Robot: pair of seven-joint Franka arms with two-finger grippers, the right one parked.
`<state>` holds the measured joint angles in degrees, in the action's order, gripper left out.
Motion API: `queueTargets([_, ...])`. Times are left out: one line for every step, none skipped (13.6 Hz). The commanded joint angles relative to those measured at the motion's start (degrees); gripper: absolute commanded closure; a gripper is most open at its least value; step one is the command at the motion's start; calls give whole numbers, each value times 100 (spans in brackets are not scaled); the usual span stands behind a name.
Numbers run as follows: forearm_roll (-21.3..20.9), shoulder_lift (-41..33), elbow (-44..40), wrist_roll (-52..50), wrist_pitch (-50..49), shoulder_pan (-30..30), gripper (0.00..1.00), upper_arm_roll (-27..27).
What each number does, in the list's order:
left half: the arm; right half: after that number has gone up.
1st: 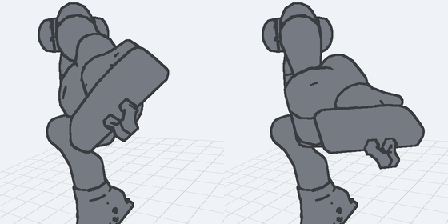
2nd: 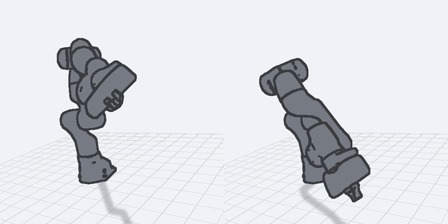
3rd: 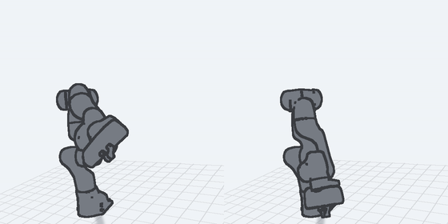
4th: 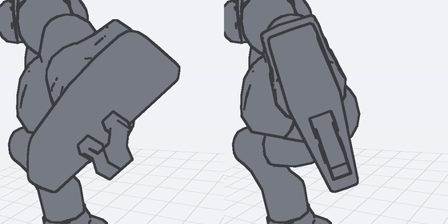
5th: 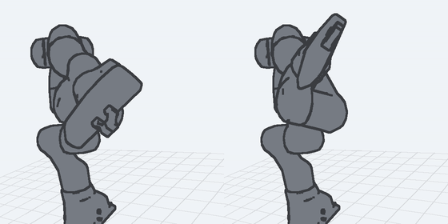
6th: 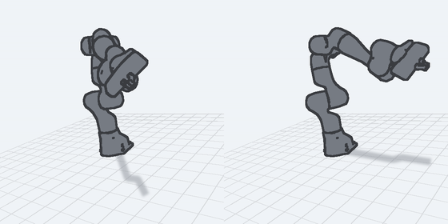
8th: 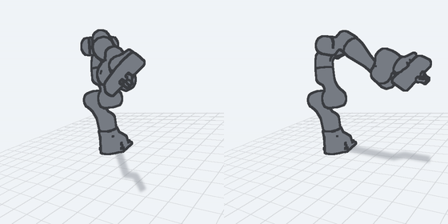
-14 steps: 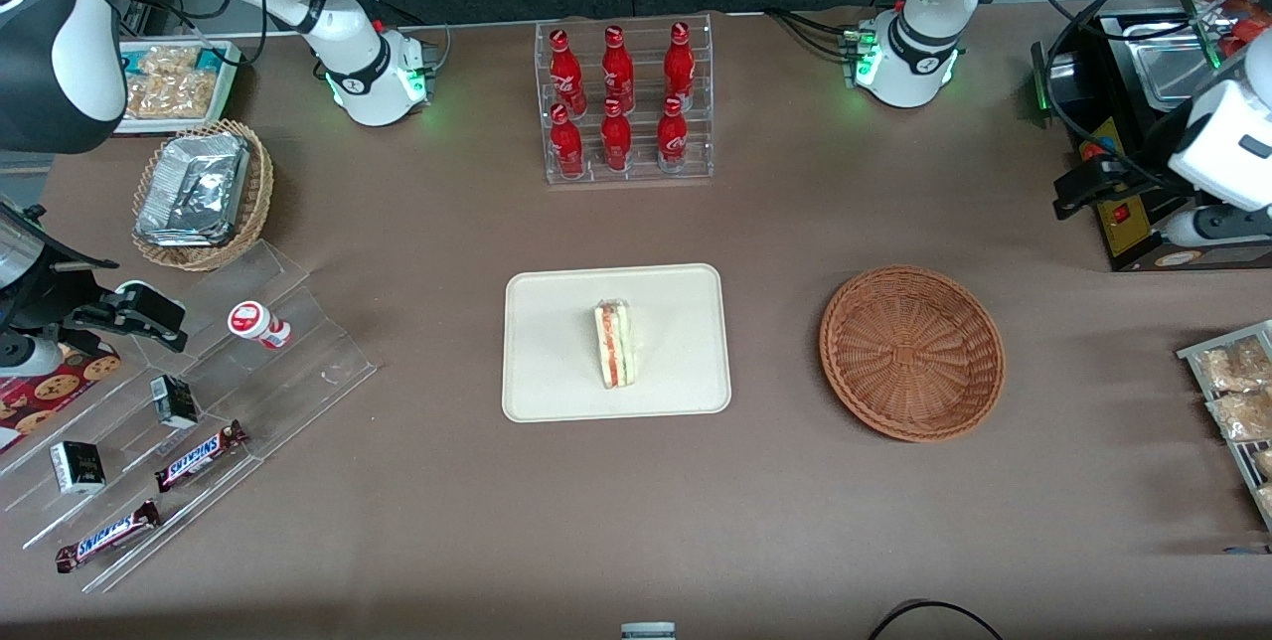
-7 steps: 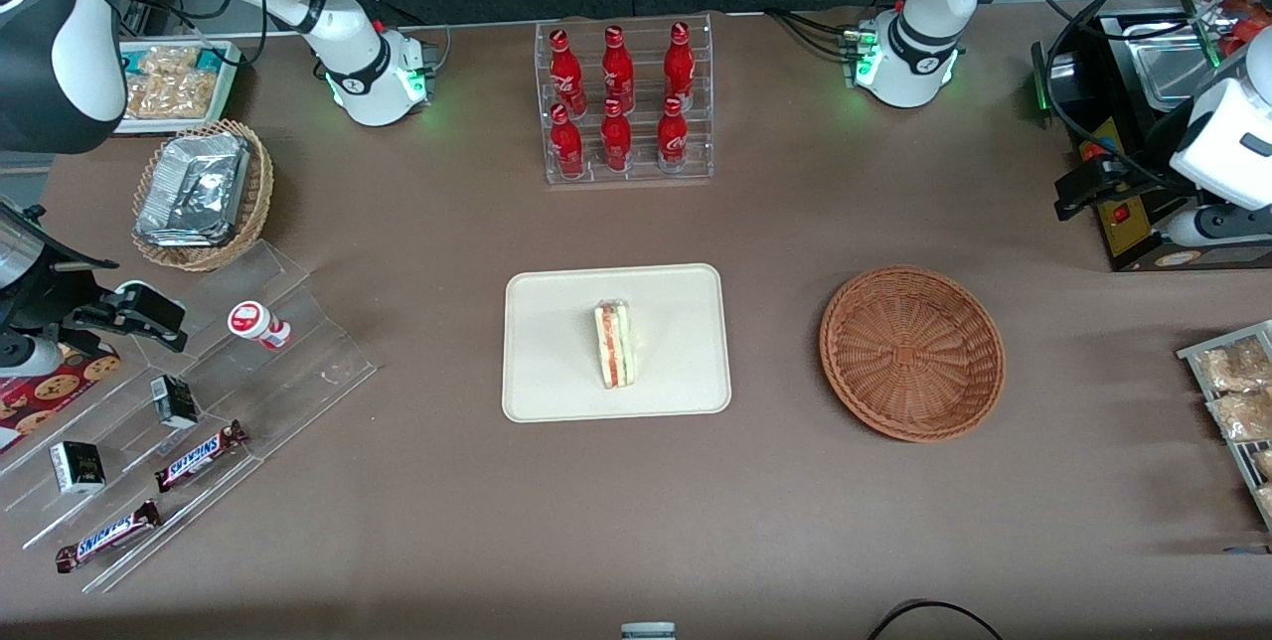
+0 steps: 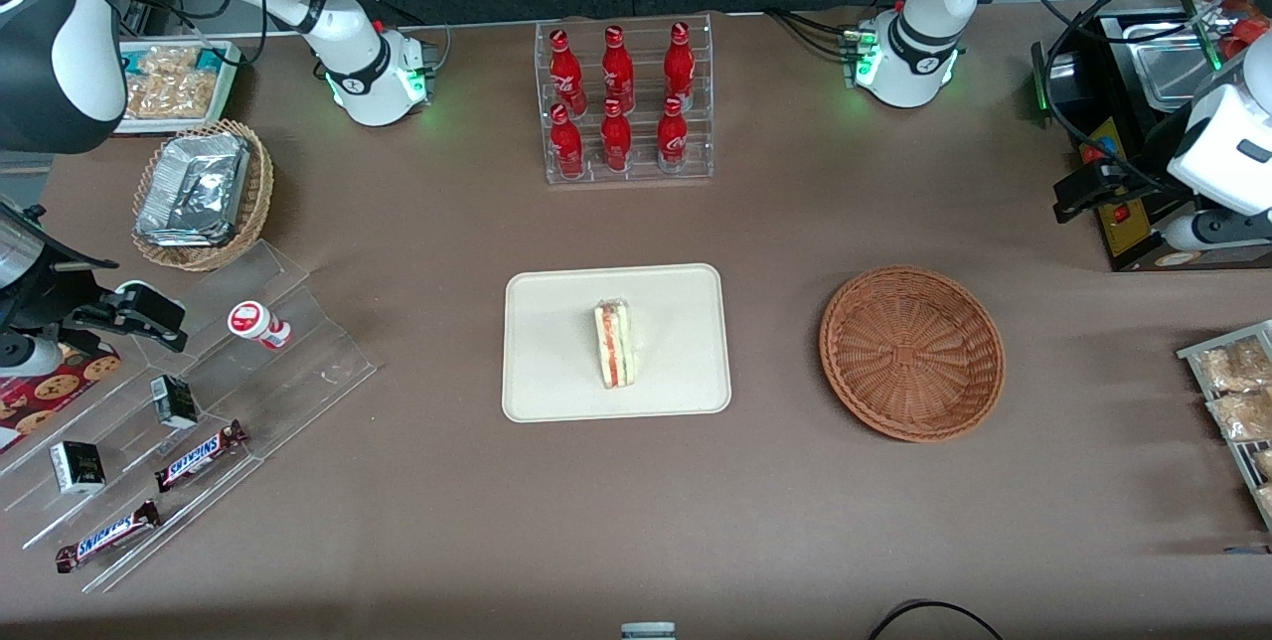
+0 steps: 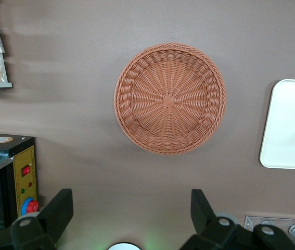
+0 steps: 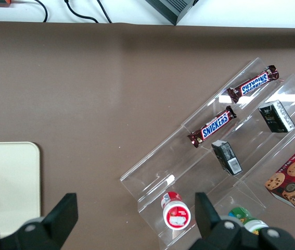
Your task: Place sandwich from basket to tray
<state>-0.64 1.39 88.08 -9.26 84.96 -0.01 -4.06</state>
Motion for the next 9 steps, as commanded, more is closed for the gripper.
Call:
queueTargets([28,81,-169,39,-49,-105,0,81])
queueTargets([37,64,-169,56,-49,-105,0,81])
queueTargets([37,55,-169,91,-49,-96,0,81])
queueTargets([28,46,-169,100,-49,-78,0,90])
queueTargets([20,37,-177,118,-49,-61,0,90])
queueTargets([2,37,-212,161,-58,-52,0,90])
queueTargets([11,37,-230,440,-58,-43,0,99])
queueTargets([20,37,-230,617,-58,-34,0,134])
queueTargets([20,37,-222,593,-58,-34,0,134])
